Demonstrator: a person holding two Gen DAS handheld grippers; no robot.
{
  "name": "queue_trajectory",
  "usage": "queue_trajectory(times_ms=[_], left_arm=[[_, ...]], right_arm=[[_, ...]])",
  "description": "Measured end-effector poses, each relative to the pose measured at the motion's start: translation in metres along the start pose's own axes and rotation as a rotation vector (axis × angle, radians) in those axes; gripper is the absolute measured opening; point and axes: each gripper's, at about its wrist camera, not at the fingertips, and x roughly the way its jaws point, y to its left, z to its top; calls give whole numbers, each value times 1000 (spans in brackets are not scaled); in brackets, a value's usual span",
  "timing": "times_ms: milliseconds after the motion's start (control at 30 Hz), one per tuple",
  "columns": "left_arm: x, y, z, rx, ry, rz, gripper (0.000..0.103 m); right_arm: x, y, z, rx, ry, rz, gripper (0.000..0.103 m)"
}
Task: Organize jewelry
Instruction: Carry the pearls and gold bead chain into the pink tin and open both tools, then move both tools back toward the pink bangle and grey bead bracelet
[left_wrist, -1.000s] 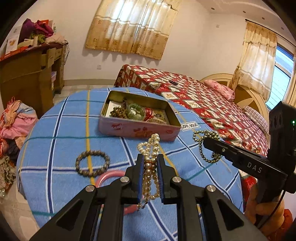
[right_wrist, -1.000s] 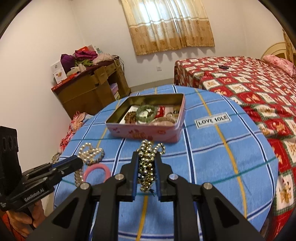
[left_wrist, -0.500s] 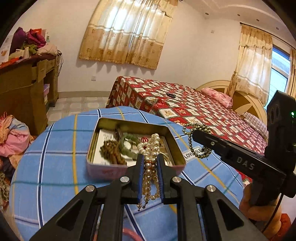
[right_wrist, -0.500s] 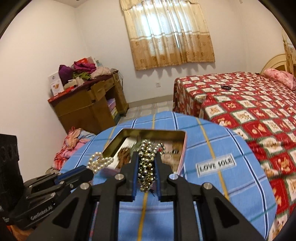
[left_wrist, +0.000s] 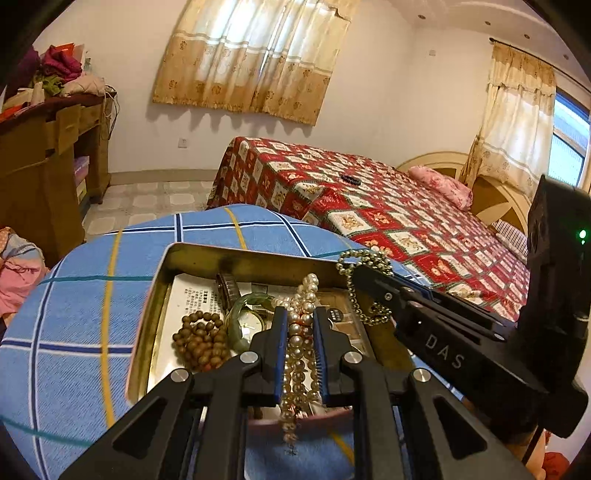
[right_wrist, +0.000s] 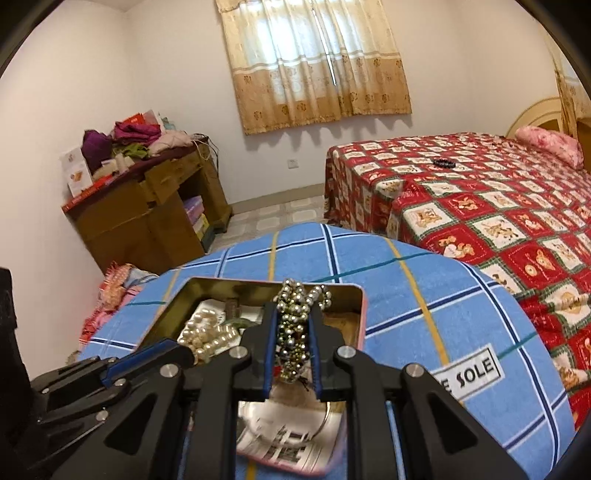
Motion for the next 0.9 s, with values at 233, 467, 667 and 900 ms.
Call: queue_trajectory(times_ms=[233, 467, 667, 900], left_arm=[[18, 3, 0, 10, 39, 12, 13], [28, 12, -4, -8, 73, 19, 13], [31, 17, -4, -33, 88, 25, 14], [19, 13, 7, -11, 75, 67, 58]], right_arm=[[18, -2, -2, 14, 36, 20, 18], [30, -8, -8, 13, 83, 7, 18], [32, -10, -10, 27, 87, 17, 19], [21, -19, -7, 88, 36, 45, 23]])
